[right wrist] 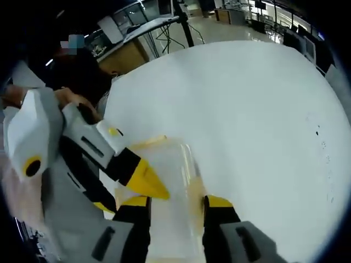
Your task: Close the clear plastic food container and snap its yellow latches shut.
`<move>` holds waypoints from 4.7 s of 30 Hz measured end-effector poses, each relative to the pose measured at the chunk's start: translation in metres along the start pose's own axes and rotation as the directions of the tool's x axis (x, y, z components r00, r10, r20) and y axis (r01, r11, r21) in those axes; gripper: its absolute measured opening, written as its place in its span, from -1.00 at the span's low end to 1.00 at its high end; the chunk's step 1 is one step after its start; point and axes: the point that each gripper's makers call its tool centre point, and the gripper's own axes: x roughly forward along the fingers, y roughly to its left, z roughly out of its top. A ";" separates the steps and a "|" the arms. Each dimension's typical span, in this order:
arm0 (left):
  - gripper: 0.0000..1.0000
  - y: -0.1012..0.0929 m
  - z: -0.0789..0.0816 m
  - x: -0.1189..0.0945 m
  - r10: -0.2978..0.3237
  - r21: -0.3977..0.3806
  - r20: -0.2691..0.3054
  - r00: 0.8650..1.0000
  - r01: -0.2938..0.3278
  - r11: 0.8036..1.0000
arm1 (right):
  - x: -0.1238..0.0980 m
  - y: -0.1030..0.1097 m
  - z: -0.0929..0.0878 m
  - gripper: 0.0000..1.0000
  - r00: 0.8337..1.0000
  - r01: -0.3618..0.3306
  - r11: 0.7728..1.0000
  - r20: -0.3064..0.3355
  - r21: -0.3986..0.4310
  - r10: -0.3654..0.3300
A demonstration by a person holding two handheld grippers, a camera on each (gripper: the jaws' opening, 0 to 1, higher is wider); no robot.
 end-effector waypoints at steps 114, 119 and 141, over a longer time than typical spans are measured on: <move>0.25 0.117 -0.076 -0.038 0.212 -0.416 -0.106 0.971 -0.237 0.878 | -0.023 -0.066 0.006 0.07 0.887 0.177 0.866 0.305 0.469 -0.346; 0.25 0.123 -0.077 -0.037 0.218 -0.417 -0.108 0.970 -0.244 0.875 | -0.023 -0.073 0.010 0.07 0.885 0.175 0.866 0.311 0.469 -0.347; 0.22 0.122 -0.083 -0.052 0.249 -0.457 -0.108 0.962 -0.271 0.847 | -0.033 -0.064 0.006 0.15 0.829 0.189 0.830 0.368 0.524 -0.421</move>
